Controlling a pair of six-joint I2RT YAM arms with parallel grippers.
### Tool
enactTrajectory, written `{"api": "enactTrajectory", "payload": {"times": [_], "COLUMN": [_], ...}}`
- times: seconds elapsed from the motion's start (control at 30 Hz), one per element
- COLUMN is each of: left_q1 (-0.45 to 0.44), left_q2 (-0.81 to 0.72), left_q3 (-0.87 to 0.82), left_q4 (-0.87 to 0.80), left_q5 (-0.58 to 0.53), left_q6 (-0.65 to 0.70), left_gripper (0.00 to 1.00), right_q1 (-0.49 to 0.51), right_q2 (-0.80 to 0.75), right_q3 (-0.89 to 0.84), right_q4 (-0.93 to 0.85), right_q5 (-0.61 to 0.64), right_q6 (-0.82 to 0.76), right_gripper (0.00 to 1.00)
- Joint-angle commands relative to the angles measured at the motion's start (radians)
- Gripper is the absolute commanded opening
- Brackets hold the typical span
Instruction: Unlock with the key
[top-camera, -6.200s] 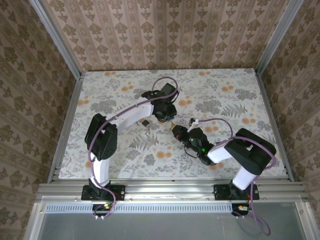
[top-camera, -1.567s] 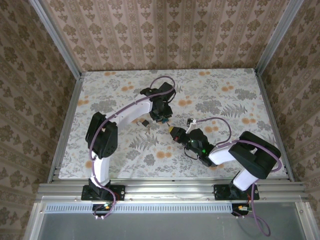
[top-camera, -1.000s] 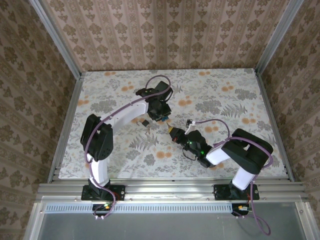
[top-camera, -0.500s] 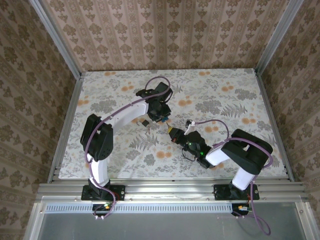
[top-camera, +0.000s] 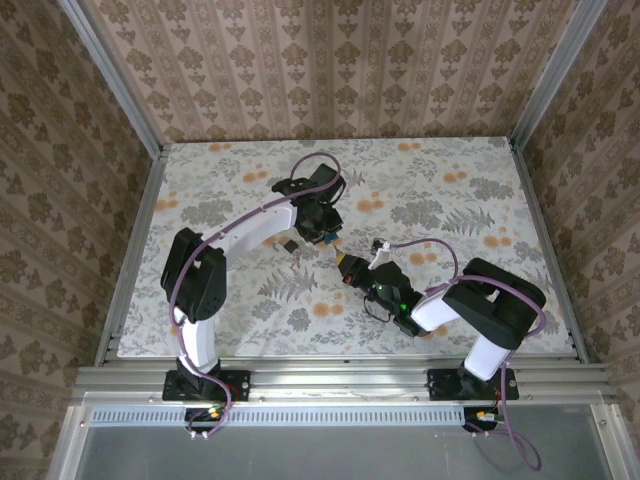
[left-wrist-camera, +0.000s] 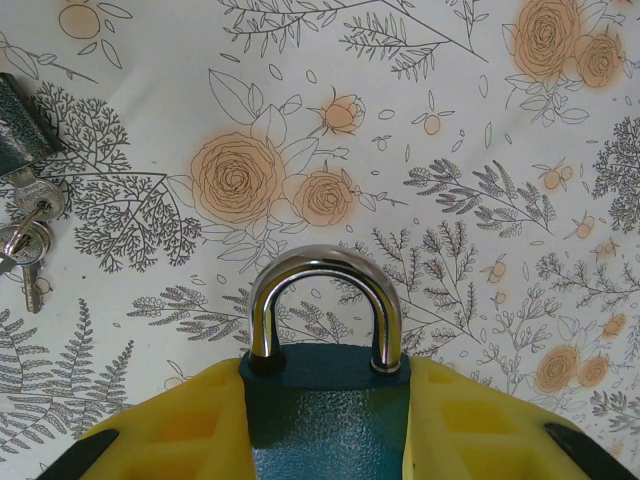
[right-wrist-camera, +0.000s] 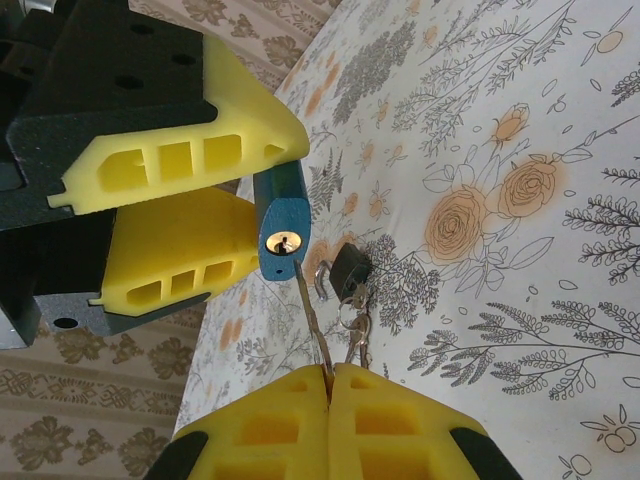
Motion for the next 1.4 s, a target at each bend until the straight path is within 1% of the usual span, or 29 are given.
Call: {"api": "enactTrajectory", "payload": {"times": [0.0, 0.47, 0.63, 0.77, 0.87, 0.93, 1.13, 1.37], "left_q1": [-0.005, -0.015, -0.023, -0.027, -0.029, -0.030, -0.036, -0.061], "left_q2": [-0.033, -0.020, -0.016, -0.013, -0.014, -0.014, -0.014, -0.002], "left_q3": [-0.005, 0.006, 0.016, 0.015, 0.013, 0.014, 0.019, 0.024], "left_q4": [0.006, 0.008, 0.007, 0.013, 0.020, 0.026, 0.024, 0.025], "left_q5": [0.015, 0.021, 0.026, 0.032, 0.035, 0.041, 0.043, 0.054], "left_q6": [-0.014, -0.012, -0.014, -0.021, -0.027, -0.032, -0.029, -0.022], "left_gripper": [0.19, 0.19, 0.19, 0.19, 0.19, 0.19, 0.18, 0.18], "right_q1": [0.002, -0.016, -0.027, -0.031, -0.030, -0.030, -0.047, -0.083], "right_q2": [-0.025, -0.024, -0.024, -0.029, -0.018, -0.023, -0.020, -0.053], "right_q3": [0.026, 0.031, 0.042, 0.062, 0.066, 0.077, 0.079, 0.132], "right_q4": [-0.005, -0.022, -0.016, -0.044, -0.011, -0.039, -0.035, -0.156], "right_q5": [0.045, 0.052, 0.049, 0.037, 0.032, 0.031, 0.026, -0.033], "right_q6": [-0.022, -0.018, -0.024, -0.033, -0.031, -0.037, -0.042, -0.050], "right_gripper": [0.00, 0.00, 0.00, 0.00, 0.00, 0.00, 0.00, 0.00]}}
